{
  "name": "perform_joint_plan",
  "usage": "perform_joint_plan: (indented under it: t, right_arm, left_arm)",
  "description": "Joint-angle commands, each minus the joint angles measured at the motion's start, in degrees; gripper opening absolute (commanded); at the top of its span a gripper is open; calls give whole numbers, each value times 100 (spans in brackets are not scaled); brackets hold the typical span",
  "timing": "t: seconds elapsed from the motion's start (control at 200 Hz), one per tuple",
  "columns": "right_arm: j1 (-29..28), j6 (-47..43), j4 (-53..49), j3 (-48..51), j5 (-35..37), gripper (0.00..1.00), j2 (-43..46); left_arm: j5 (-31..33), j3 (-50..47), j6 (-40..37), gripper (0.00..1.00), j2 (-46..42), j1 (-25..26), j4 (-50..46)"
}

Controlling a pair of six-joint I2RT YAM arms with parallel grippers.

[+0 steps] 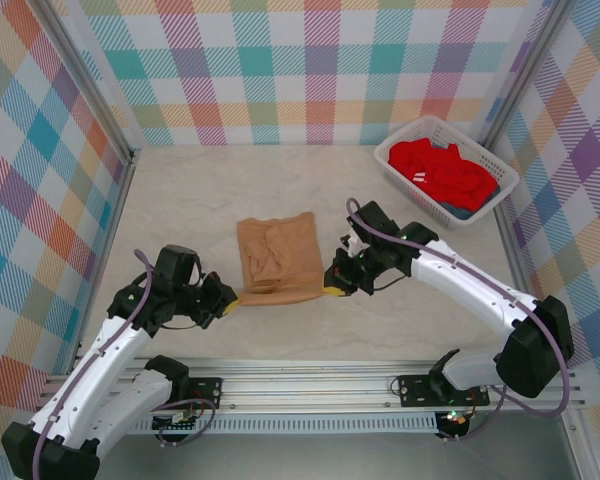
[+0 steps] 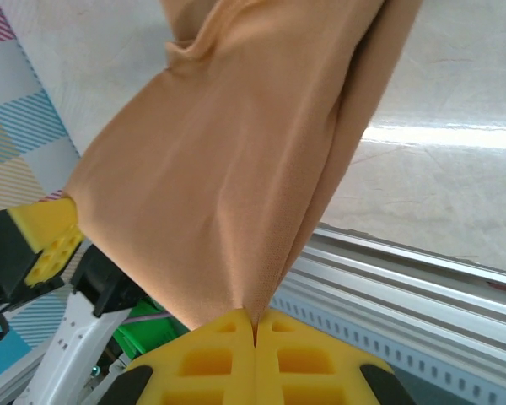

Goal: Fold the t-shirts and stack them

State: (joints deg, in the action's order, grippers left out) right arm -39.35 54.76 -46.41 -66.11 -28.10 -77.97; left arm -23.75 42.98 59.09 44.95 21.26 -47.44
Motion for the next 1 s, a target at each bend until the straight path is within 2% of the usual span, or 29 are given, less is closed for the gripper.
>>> perform_joint_plan:
  t: [0.0,0.14,0.505,0.71,0.84,0.91,0.995]
  right_arm:
    - [88,-209,-278,-618,102,0,-340]
    - [353,-275,-412,-1316,282,0,-848]
    - [1049,-93,-276,-2840,-107,0,-2489]
    - [1353,55,123,-3776,-421,0,-3881]
    - [1522,-50,-135,-4991,-323,0,-5001]
    - [1616,-134,-424,-5601,-218,3,-5551]
    - [1708,-306,-390,-6045,-68,23,-5938]
  left_arm:
    - [418,603,20,0,273,4,116]
    - [775,1282,-2,0,856,-33,299]
    - [434,2786,-340,0,3205,-735,631]
    - [155,3484,-327,4,4885,-1076,762]
    - [352,3976,-439,4,5855,-1246,922]
    - [363,4390,-595,12,6385,-1299,980]
    - [415,4973,-860,30,6952,-1350,847]
